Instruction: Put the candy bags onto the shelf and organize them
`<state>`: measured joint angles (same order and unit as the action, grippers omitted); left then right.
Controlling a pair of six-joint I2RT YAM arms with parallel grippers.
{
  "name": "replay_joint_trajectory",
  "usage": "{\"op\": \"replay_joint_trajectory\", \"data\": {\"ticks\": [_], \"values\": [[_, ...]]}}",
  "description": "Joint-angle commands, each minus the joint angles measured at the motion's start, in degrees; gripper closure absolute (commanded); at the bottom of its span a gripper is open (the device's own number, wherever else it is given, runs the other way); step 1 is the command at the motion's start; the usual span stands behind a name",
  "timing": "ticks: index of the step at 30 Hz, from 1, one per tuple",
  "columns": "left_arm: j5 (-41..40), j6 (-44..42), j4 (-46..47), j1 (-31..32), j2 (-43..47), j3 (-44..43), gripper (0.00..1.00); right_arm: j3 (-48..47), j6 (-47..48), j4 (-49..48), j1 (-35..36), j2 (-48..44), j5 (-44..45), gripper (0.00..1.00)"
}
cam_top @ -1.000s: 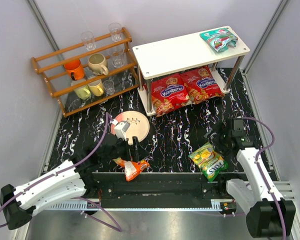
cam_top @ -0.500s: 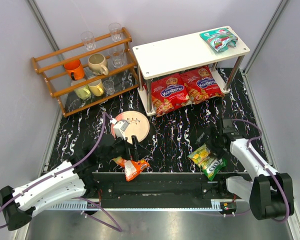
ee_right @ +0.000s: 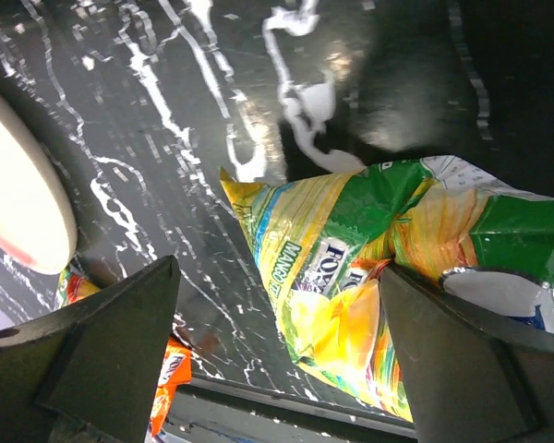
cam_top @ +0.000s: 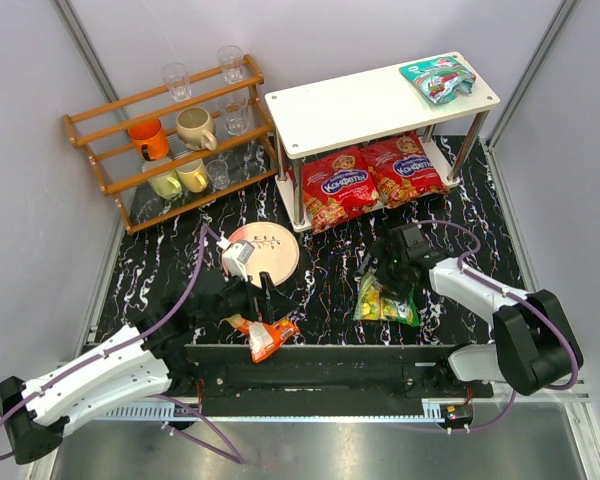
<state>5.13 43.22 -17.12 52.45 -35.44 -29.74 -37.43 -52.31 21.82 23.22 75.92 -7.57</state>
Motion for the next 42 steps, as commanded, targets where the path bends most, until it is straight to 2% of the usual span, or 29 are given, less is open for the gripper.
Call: {"op": "replay_joint_trajectory", "data": {"ticks": [1, 5, 8, 9, 13, 15, 17, 18, 21, 23, 25, 27, 28, 29, 30, 31, 32, 34, 36, 42], "values": [[-0.4, 0.2, 0.8, -0.1, 0.8, 0.3, 0.01, 1.0, 1.6, -7.6, 4.2, 2.7, -2.5, 0.02], [-0.5, 0.2, 1.0, -0.1, 0.6, 0.6, 0.01, -3.0, 9.7, -9.3, 7.1, 3.1, -8.2, 0.00], [0.0, 0.3, 1.4, -0.1, -0.2, 0.6, 0.01, -5.6, 17.5, -10.7, 9.3, 3.5, -18.3, 0.00], [0.1, 0.3, 1.6, -0.1, -0.3, 0.6, 0.01, -6.4, 19.8, -8.5, 9.9, 3.2, -21.0, 0.00], [0.1, 0.1, 2.3, -0.1, -0.9, 0.6, 0.01, -9.1, 29.8, 0.4, 12.2, -0.6, -18.4, 0.00], [0.1, -0.1, 2.8, -0.1, -1.6, 0.8, 0.01, -8.2, 30.3, 2.9, 12.2, -4.7, -12.3, 0.00], [0.2, -0.2, 3.7, -0.1, -2.7, 0.7, 0.01, -6.1, 26.9, 3.3, 12.1, -10.0, -6.9, 0.00], [0.2, -0.8, 4.1, -0.1, -3.2, 0.6, 0.01, -5.4, 24.8, 4.3, 12.2, -11.7, -0.8, 0.00], [0.9, -3.5, 6.4, -0.1, -6.2, -0.2, 0.01, -3.3, 8.4, 10.2, 12.1, -17.1, 11.7, 0.02], [0.8, -5.6, 8.9, -0.1, -9.4, -1.0, 0.04, 1.4, 2.4, 9.6, 12.2, -21.2, 12.2, 0.10], [0.3, -8.8, 11.4, -0.1, -12.0, -1.9, 0.07, 6.2, -5.0, 9.3, 12.2, -24.1, 12.2, 0.34], [0.6, -11.7, 13.1, -0.1, -16.7, -3.8, 0.20, 8.7, -8.9, 8.8, 12.1, -25.4, 12.2, 0.61], [1.3, -12.6, 14.6, -0.1, -20.0, -4.6, 0.24, 10.2, -9.7, 9.2, 12.2, -26.2, 12.5, 0.70], [1.9, -13.5, 15.4, -0.1, -21.8, -6.3, 0.35, 10.5, -10.2, 10.2, 12.1, -26.4, 12.6, 0.78], [2.3, -15.1, 16.9, -0.1, -23.4, -7.3, 0.42, 10.7, -10.5, 11.0, 12.1, -26.8, 12.8, 0.95], [2.5, -15.7, 16.9, -0.1, -26.6, -8.2, 0.52, 10.5, -10.5, 11.9, 12.2, -27.3, 13.0, 1.00], [2.4, -17.0, 16.9, -0.1, -28.1, -10.5, 0.70, 10.4, -10.5, 13.7, 12.2, -27.7, 13.6, 1.00], [1.3, -18.3, 16.9, -0.1, -31.5, -12.4, 0.87, 9.7, -10.4, 15.4, 12.2, -28.6, 14.3, 1.00], [-0.1, -20.0, 19.8, -0.1, -33.5, -14.3, 1.00, 9.6, -10.4, 17.7, 12.2, -29.4, 15.2, 1.00], [-2.2, -22.9, 21.9, -0.1, -44.6, -20.4, 1.00, 12.2, -12.3, 19.5, 12.1, -30.3, 15.6, 1.00]]}}
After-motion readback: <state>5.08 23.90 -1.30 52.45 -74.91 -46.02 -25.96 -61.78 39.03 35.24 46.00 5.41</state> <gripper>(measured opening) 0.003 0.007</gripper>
